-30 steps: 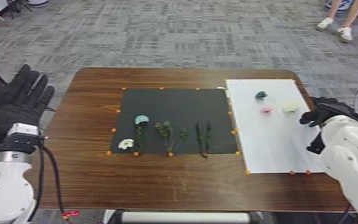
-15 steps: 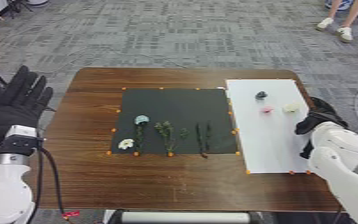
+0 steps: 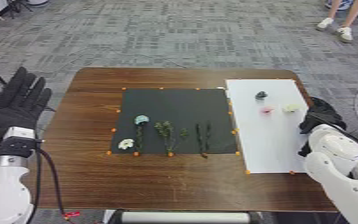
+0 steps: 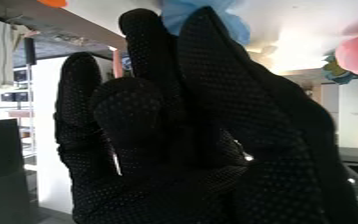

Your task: Arrange flowers

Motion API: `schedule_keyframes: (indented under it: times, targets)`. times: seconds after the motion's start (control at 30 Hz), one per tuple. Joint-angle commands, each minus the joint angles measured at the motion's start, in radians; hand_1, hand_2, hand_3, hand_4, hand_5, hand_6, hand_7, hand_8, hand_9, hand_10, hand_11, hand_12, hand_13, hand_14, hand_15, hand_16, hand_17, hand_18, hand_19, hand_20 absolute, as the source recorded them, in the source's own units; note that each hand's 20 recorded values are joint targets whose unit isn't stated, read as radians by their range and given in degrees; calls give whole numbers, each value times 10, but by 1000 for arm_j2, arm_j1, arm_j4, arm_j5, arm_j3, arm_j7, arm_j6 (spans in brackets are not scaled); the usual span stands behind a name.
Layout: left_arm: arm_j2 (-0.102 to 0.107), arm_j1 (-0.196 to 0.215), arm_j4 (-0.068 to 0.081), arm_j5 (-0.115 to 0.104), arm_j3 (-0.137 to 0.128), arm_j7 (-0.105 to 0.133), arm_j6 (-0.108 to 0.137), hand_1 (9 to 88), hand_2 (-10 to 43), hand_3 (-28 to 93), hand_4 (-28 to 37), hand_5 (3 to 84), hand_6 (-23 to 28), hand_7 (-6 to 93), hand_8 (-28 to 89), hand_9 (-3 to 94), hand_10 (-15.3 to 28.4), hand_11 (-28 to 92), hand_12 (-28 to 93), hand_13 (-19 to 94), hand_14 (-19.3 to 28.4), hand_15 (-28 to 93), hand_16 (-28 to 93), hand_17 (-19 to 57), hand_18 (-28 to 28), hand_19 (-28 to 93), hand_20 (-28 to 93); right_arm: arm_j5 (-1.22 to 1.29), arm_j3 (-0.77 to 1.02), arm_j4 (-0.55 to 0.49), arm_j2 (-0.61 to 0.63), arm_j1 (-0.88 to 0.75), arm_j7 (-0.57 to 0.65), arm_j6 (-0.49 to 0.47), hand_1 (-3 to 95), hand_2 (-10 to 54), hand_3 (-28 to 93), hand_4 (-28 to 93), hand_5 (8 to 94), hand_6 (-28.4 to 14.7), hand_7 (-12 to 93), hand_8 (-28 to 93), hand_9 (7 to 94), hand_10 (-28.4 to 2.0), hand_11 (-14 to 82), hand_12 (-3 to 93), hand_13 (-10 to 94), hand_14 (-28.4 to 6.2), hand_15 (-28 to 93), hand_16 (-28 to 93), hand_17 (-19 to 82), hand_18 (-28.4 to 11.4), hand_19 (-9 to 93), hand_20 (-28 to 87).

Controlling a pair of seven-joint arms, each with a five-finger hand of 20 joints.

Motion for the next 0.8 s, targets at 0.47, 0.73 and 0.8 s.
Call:
schedule_keyframes:
  times: [0.47, 0.73, 0.8]
  targets:
    - [-22, 38, -11, -5, -18, 12, -14, 219, 133, 701, -283, 392, 58, 67, -76, 298, 120, 127, 96, 227, 103, 145, -29, -37, 101, 171, 107, -115, 27, -114, 35, -96, -49, 189, 591, -95, 742, -282, 772, -4, 341, 132, 821, -95, 124, 417, 737, -92, 735, 341, 346, -237, 789, 313]
    - [-25, 37, -8, -9, -15, 11, -12, 218, 136, 692, -283, 357, 45, 67, -76, 285, 115, 119, 97, 217, 101, 137, -28, -38, 101, 169, 108, -143, -46, -218, 45, -49, -130, 225, 588, -95, 747, -283, 772, -7, 339, 137, 820, -95, 123, 419, 737, -90, 734, 343, 346, -237, 790, 314]
    - [-25, 41, -10, -10, -17, 12, -10, 217, 137, 693, -283, 357, 44, 68, -76, 284, 115, 118, 98, 217, 101, 136, -28, -38, 101, 169, 108, -129, -95, -223, 41, 8, -147, 208, 587, -95, 747, -283, 773, -7, 338, 137, 819, -95, 123, 420, 737, -91, 733, 343, 345, -237, 790, 314]
